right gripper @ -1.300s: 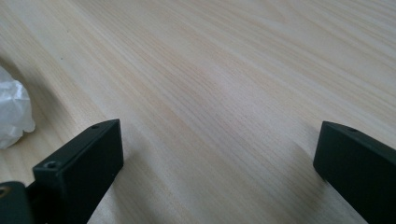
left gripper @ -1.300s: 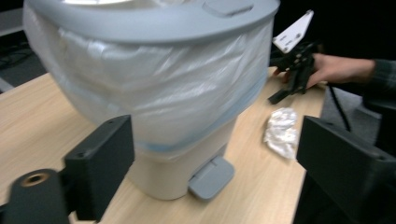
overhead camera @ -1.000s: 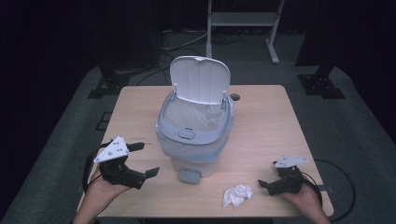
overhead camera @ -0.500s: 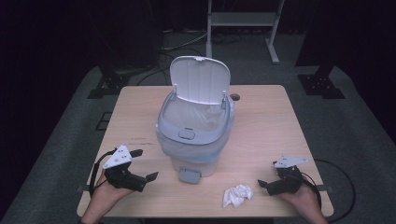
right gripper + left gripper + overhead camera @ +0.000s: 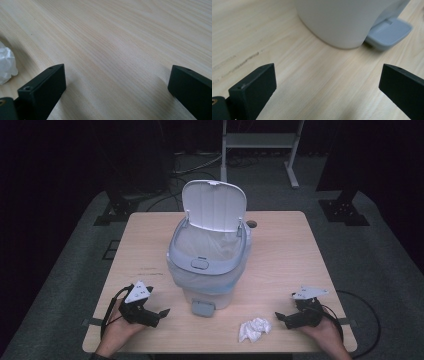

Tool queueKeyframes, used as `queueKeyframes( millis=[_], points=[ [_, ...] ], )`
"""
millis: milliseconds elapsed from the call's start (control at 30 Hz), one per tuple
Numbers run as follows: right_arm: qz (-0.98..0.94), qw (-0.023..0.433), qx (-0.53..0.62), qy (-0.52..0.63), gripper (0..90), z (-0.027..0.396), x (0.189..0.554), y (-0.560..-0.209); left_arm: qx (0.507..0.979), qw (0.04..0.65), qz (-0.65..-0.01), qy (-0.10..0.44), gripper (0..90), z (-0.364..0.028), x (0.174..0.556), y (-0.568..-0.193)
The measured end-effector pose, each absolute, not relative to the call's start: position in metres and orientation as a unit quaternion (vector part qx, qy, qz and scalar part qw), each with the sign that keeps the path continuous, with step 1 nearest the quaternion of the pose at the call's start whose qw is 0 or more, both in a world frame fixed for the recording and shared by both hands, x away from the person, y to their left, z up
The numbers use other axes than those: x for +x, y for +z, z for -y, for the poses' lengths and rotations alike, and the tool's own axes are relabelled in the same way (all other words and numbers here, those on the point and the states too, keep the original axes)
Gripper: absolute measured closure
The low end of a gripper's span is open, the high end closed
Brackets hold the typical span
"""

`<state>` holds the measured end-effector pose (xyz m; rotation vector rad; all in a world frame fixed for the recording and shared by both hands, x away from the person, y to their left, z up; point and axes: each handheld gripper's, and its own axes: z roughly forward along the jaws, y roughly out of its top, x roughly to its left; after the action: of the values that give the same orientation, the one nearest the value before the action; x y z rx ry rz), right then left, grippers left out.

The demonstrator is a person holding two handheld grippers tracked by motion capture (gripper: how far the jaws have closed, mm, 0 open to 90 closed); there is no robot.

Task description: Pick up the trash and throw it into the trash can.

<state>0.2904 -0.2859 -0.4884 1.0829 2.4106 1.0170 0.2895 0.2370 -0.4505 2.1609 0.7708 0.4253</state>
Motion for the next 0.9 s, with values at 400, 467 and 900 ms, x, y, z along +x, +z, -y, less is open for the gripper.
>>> queueKeyframes(
  millis=[400,467,900],
  points=[
    [-0.846,0.150,0.372,0.351,0.7,0.287,0.289,-0.487,0.866,0.355,-0.314,0.158,0.3,-0.238,0.297,-0.469],
    [-0.847,0.149,0.373,0.349,0.7,0.287,0.289,-0.487,0.867,0.351,-0.317,0.158,0.3,-0.238,0.298,-0.472],
    [-0.836,0.142,0.384,0.365,1.0,0.290,0.286,-0.473,0.865,0.360,-0.321,0.142,0.0,-0.238,0.300,-0.484]
  ],
)
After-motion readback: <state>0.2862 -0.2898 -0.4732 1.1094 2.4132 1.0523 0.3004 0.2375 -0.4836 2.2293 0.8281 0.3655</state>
